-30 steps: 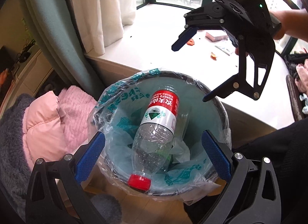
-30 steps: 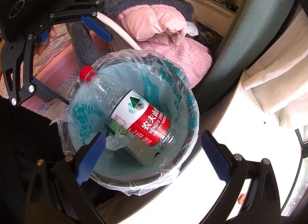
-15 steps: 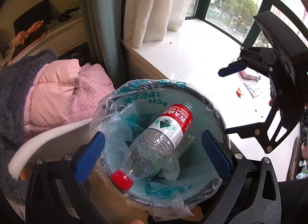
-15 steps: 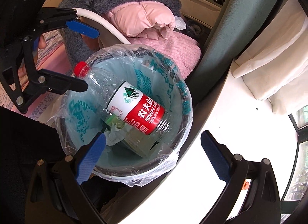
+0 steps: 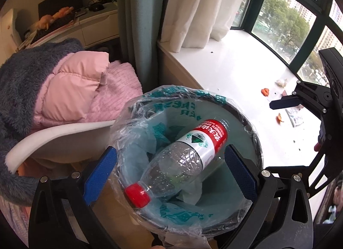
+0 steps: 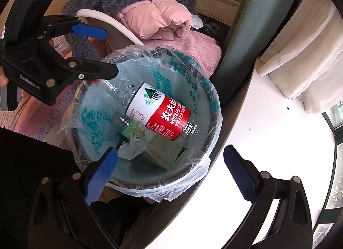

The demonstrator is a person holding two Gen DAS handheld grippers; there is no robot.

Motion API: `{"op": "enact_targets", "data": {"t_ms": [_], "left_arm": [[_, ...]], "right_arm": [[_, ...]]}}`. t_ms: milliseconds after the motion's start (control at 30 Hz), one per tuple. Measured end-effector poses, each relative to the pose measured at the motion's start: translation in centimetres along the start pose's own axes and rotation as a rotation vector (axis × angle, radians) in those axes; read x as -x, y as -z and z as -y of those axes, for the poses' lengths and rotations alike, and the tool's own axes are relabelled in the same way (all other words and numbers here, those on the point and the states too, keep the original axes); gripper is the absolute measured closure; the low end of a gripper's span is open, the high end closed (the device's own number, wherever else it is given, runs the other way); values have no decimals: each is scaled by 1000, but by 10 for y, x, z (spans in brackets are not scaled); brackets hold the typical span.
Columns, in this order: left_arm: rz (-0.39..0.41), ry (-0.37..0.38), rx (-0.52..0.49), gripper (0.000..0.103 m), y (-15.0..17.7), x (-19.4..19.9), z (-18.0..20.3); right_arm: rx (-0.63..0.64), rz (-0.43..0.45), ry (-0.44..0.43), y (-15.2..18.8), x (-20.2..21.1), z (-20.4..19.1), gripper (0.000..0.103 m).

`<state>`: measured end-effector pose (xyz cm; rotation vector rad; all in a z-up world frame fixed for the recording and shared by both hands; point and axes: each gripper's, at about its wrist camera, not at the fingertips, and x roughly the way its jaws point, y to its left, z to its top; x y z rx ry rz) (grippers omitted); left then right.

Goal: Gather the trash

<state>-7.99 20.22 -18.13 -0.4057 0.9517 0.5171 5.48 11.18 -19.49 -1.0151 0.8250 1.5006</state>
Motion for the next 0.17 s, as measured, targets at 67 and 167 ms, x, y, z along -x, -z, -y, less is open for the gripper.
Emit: {"op": "enact_targets", "data": {"t_ms": [67, 167], "left_arm": [[-16, 8, -5, 6, 0, -2, 2], [-7, -12, -25, 6, 2, 1, 8]], "right_arm": [[-18, 0, -6, 1, 0, 0, 7], [-39, -1, -5, 2, 0, 0, 7]]}}
